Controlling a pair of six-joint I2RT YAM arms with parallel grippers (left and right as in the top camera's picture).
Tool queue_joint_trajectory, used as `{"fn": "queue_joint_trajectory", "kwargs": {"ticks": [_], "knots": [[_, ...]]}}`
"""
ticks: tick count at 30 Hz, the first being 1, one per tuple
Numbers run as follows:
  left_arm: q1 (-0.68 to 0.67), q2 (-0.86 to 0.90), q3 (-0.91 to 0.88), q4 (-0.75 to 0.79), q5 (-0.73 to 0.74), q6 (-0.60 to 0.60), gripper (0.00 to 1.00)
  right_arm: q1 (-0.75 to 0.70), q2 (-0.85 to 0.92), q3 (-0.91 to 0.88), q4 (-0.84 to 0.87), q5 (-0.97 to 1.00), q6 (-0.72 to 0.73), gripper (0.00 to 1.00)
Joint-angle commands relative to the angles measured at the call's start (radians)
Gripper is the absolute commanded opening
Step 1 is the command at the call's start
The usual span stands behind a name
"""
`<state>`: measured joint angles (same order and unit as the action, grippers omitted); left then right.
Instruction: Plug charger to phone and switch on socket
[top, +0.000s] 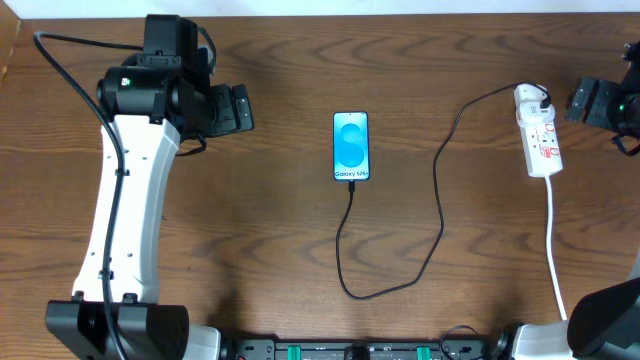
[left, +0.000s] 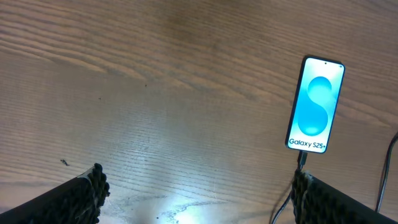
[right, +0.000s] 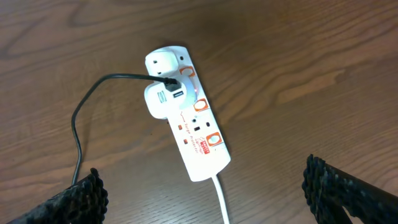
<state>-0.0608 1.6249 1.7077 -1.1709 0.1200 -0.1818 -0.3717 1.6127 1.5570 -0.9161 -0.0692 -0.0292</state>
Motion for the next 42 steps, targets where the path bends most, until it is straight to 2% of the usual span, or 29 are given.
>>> {"fn": "queue_joint_trajectory", "kwargs": {"ticks": [1,23,30,35,42], "knots": [[-0.001,-0.011,-0.003,-0.003,-0.016,0.009,0.96,0.006,-0.003,0.012,-0.001,0.014,0.016,0.99],[-0.001,-0.011,-0.003,-0.003,-0.017,0.009,0.96,0.006,-0.003,0.012,-0.001,0.014,0.016,0.99],[-0.001,-0.021,-0.003,0.027,-0.08,0.014,0.96,0.006,-0.003,0.012,-0.001,0.014,0.016,0.99],[-0.001,-0.05,-0.024,0.168,-0.079,0.013,0.96,0.006,-0.003,0.012,-0.001,0.014,0.016,0.99],[-0.002,-0.203,-0.229,0.502,-0.06,0.013,0.96,0.006,-0.003,0.012,-0.001,0.014,0.016,0.99]]}}
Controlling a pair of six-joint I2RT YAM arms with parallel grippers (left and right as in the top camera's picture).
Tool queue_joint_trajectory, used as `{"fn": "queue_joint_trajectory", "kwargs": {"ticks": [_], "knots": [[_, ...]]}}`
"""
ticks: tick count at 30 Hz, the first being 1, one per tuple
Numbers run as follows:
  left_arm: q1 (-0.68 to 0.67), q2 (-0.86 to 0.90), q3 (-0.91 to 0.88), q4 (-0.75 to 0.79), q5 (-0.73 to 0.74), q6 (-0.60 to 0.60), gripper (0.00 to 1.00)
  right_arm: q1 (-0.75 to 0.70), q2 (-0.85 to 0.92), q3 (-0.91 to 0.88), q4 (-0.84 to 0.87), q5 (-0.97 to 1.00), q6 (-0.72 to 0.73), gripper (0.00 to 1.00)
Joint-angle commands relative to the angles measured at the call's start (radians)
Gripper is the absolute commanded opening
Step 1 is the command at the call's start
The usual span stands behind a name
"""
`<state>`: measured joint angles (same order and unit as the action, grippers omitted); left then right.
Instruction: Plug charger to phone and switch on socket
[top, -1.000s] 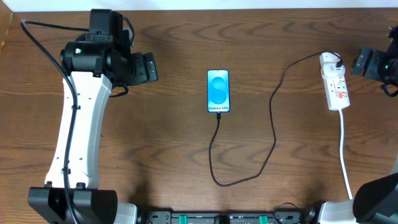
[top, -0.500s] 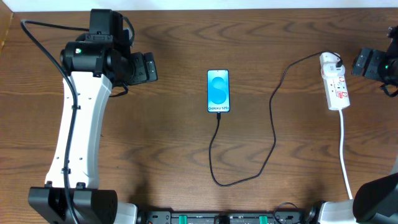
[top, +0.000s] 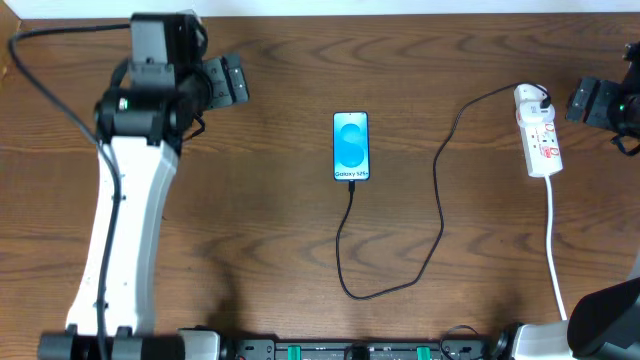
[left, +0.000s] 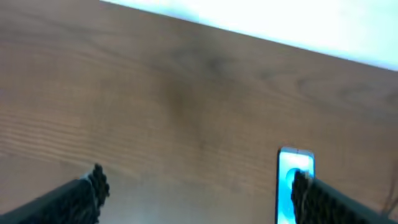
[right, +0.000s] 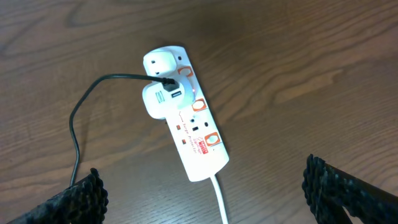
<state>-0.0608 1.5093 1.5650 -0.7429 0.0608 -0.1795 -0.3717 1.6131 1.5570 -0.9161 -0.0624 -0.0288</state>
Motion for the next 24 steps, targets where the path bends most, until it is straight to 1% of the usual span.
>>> {"fn": "queue_joint_trajectory", "kwargs": {"ticks": [1,3,9,13,16,20,24], "knots": [[-0.002,-0.14,-0.169,0.168,-0.001,0.011,0.96,0.006,-0.003,0.012,-0.001,0.007,0.016,0.99],[-0.002,-0.205,-0.278,0.292,-0.002,0.011,0.96,0.006,-0.003,0.012,-0.001,0.007,0.016,0.99],[-0.002,-0.426,-0.658,0.737,-0.002,0.011,0.96,0.006,-0.003,0.012,-0.001,0.007,0.016,0.99],[-0.002,-0.589,-0.894,0.98,-0.002,0.011,0.96,0.006,-0.003,0.012,-0.001,0.007,0.016,0.99],[-0.001,-0.705,-1.048,1.117,-0.006,0.012,0.96,0.006,-0.003,0.012,-0.001,0.007,0.016,0.99],[-0.001,-0.839,-1.207,1.251,-0.018,0.012,0.96,0.006,-0.003,0.012,-0.001,0.007,0.016,0.99],[-0.001,-0.954,-1.3,1.273,-0.026,0.015,0.96,0.006,-0.003,0.012,-0.001,0.007,0.016,0.99]]}}
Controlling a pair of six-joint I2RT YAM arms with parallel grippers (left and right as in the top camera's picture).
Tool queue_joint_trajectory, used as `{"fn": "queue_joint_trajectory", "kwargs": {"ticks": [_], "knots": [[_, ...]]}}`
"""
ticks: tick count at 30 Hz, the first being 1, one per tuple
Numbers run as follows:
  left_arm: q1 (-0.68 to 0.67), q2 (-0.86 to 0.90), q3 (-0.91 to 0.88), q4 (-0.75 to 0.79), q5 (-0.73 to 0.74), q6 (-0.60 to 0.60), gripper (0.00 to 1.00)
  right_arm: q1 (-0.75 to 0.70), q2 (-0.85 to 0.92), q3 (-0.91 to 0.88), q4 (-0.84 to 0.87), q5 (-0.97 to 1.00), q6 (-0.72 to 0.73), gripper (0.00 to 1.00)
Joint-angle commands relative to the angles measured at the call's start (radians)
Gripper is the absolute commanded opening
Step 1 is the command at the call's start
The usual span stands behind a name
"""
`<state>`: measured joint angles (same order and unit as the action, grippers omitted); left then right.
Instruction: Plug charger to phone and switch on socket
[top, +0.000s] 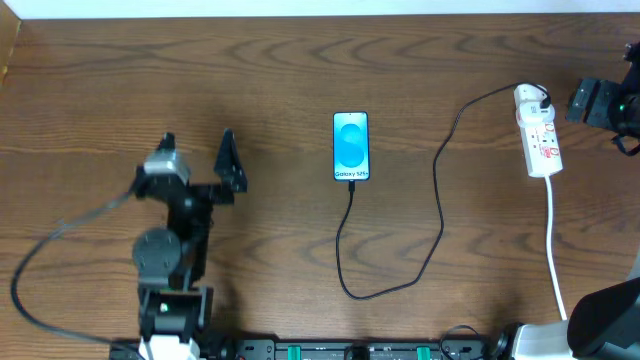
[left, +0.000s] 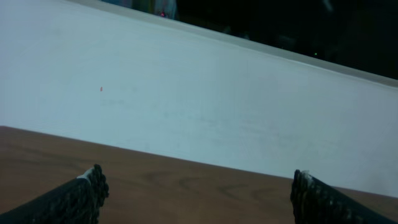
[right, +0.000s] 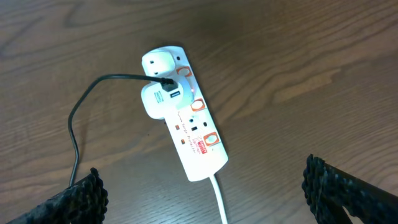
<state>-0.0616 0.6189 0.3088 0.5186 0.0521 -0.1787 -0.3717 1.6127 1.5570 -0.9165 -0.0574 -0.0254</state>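
The phone (top: 351, 146) lies screen-up and lit at the table's middle. A black cable (top: 440, 215) is plugged into its near end and loops right to the white charger (right: 160, 101). The charger sits in the white power strip (right: 186, 134), which the overhead view shows at the far right (top: 540, 138). My right gripper (right: 202, 169) hovers open over the strip, holding nothing, at the right edge in the overhead view (top: 592, 102). My left gripper (top: 198, 150) is open and empty, well left of the phone. The left wrist view shows only its fingers (left: 81, 200), wall and the table's far edge.
The brown wooden table (top: 260, 250) runs to a white wall (left: 199, 106) at its far side. The strip's white mains lead (top: 553, 250) runs down the right side toward the front edge. The left arm's base (top: 170, 310) stands at the front left.
The left arm has gone from the far-left part of the table to a folded pose near the front left. Its camera now faces the wall. The right gripper, phone, cable and strip are unchanged.
First the left gripper stood open left of the phone, looking down at it with the cable plugged in. Then it was nearer the far edge, tilted up. Now the arm is folded at the front left. The right gripper stayed open over the strip throughout.
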Motion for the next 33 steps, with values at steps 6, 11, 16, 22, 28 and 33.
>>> {"fn": "queue_joint_trajectory", "kwargs": {"ticks": [6,11,16,22,28,33], "knots": [[0.005,-0.204,-0.154,0.011,-0.024,0.014,0.96,0.006,-0.003,0.012,0.0,0.002,0.013,0.99],[0.027,-0.296,-0.24,0.011,-0.023,0.014,0.96,0.006,-0.003,0.012,0.0,0.002,0.013,0.99],[0.03,-0.395,-0.304,-0.04,-0.024,0.014,0.96,0.006,-0.003,0.012,0.0,0.002,0.013,0.99],[0.04,-0.488,-0.305,-0.228,-0.023,0.014,0.96,0.006,-0.003,0.012,0.0,0.002,0.013,0.99],[0.045,-0.55,-0.305,-0.472,-0.023,0.042,0.96,0.006,-0.003,0.012,0.0,0.002,0.013,0.99],[0.045,-0.596,-0.305,-0.591,-0.023,0.079,0.96,0.006,-0.003,0.012,0.0,0.002,0.013,0.99]]}}
